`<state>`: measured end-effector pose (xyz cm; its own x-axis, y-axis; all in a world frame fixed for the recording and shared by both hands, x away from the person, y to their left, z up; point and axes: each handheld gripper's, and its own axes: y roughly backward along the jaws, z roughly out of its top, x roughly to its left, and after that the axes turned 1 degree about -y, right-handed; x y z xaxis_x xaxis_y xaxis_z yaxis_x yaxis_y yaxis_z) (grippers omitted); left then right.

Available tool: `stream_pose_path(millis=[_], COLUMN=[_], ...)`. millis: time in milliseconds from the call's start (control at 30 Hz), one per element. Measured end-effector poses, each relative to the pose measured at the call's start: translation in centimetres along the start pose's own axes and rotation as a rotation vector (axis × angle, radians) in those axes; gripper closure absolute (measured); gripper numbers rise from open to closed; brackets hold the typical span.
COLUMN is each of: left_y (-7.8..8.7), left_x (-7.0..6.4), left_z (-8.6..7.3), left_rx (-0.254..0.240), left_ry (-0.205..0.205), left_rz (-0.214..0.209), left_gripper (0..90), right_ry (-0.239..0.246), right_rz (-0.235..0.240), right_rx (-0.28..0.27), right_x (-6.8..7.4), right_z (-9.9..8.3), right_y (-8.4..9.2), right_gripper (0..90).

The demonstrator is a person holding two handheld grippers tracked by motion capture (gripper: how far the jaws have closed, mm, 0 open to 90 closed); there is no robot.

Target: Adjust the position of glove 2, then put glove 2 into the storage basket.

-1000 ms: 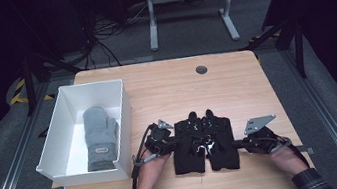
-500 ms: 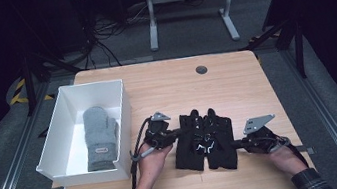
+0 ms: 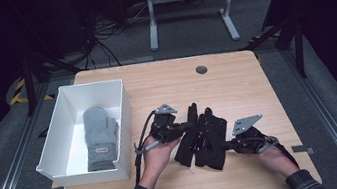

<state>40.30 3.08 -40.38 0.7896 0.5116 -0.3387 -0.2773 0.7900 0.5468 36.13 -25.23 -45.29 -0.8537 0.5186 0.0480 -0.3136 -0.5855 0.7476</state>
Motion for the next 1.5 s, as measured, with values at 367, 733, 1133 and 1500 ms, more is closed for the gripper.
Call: stream_pose_path(millis=[367, 733, 1133, 1500], left_y=[-1.2, -2.5, -3.7, -5.6], left_x=[-0.7, -0.8, -1.3, -2.2], left_z=[0.5, 0.0, -0.5, -1.5], left_rx=[0.018, 0.055, 0.095, 0.164], left_ry=[-0.012, -0.017, -0.031, -0.067], left_rz=[-0.025, -0.036, -0.042, -0.062], left_gripper=[89.5, 89.5, 89.5, 88.1], right_ry=[0.012, 0.040, 0.058, -0.008], right_rz=[0.020, 0.029, 0.027, -0.048], right_rx=[-0.017, -0.029, -0.045, -0.102], right_x=[0.7, 2.0, 2.6, 0.4], right_z=[1.4, 3.0, 3.7, 1.2], right_y=[-1.6, -3.3, -4.2, 0.5], right_gripper=[90.0, 90.0, 90.0, 90.0])
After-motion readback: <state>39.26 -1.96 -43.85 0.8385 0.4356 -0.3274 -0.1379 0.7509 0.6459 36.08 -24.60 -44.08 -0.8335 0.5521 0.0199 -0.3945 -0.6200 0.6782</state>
